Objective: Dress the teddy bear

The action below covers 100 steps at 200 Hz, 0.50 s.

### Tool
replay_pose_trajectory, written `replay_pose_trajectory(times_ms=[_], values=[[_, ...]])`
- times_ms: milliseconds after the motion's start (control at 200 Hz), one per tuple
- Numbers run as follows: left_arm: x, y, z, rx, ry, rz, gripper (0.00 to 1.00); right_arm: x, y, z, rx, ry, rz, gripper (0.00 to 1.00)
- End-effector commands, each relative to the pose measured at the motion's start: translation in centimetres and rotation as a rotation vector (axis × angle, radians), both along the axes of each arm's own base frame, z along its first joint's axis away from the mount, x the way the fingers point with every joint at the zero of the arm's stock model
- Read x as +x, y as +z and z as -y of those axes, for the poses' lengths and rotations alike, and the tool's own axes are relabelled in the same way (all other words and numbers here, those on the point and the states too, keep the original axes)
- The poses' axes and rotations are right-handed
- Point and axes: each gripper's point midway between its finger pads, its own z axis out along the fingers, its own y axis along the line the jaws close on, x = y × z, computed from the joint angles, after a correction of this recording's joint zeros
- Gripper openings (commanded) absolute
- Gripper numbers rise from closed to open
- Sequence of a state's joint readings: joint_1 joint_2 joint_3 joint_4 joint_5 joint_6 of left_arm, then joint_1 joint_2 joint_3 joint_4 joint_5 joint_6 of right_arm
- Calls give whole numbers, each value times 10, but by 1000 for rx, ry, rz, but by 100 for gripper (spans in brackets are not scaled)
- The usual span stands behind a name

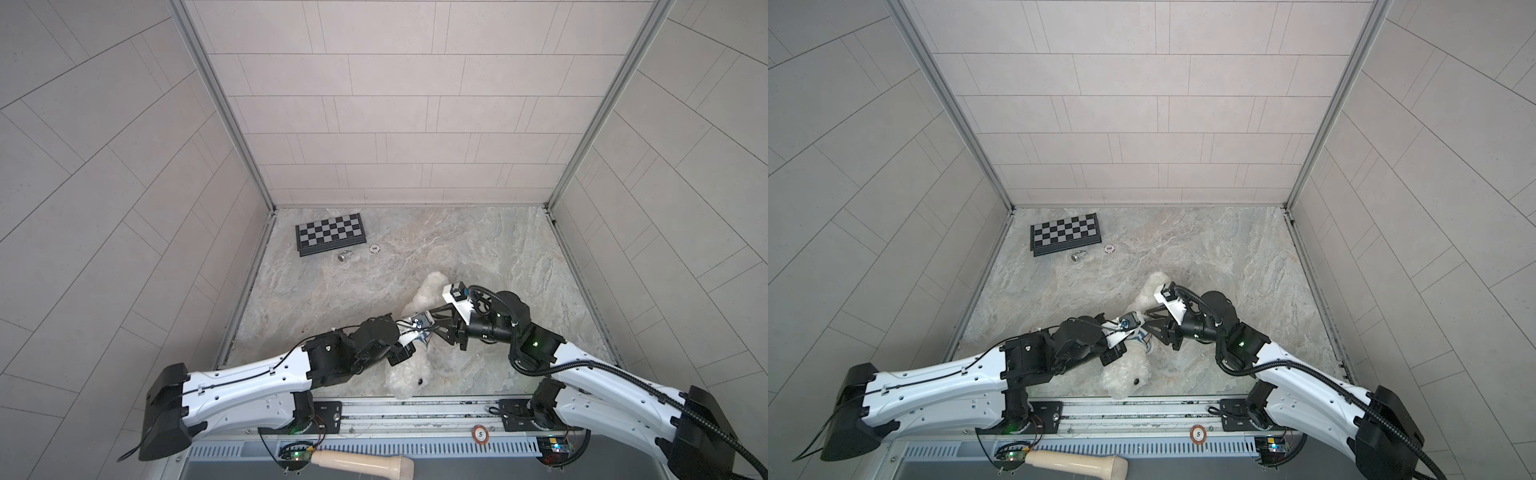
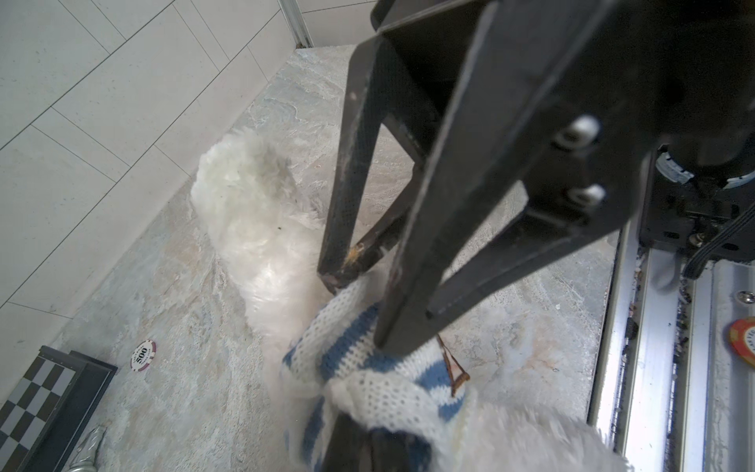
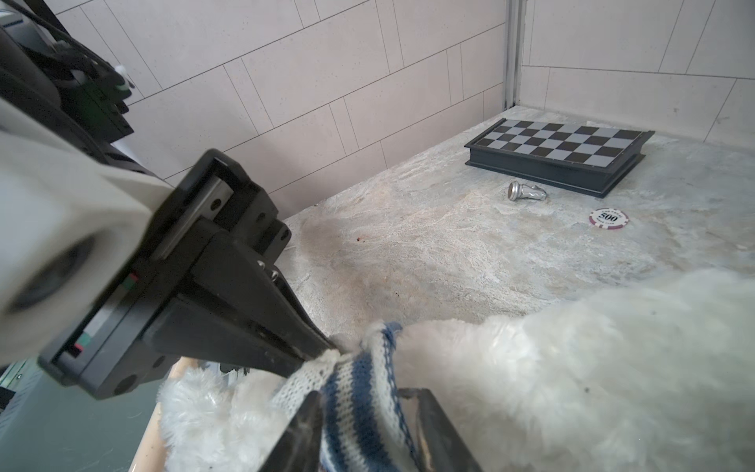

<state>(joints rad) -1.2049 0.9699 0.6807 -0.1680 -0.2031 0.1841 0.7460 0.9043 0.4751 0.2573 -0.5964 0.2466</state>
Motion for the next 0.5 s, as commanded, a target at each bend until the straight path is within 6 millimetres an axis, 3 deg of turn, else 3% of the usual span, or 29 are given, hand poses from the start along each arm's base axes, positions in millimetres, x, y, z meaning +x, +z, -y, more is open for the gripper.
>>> replay_pose_trajectory(times_ms=[0, 90, 185, 270, 400, 496], values=[[4, 28, 5, -62, 4, 53, 0, 3, 5, -1, -8, -4, 39, 32], [5, 29, 2, -57, 9, 64, 0, 5, 1, 0, -26, -17, 40, 31], [5, 29, 0, -53, 10, 72, 0, 6, -1, -1, -23, -13, 34, 46], [5, 31, 0, -51, 9, 76, 0, 6, -4, -4, -22, -4, 26, 48], [5, 32, 0, -50, 7, 82, 0, 9, -10, -6, -33, -7, 19, 36], [6, 31, 0, -39, 11, 84, 0, 9, -9, -6, -31, -6, 29, 18]])
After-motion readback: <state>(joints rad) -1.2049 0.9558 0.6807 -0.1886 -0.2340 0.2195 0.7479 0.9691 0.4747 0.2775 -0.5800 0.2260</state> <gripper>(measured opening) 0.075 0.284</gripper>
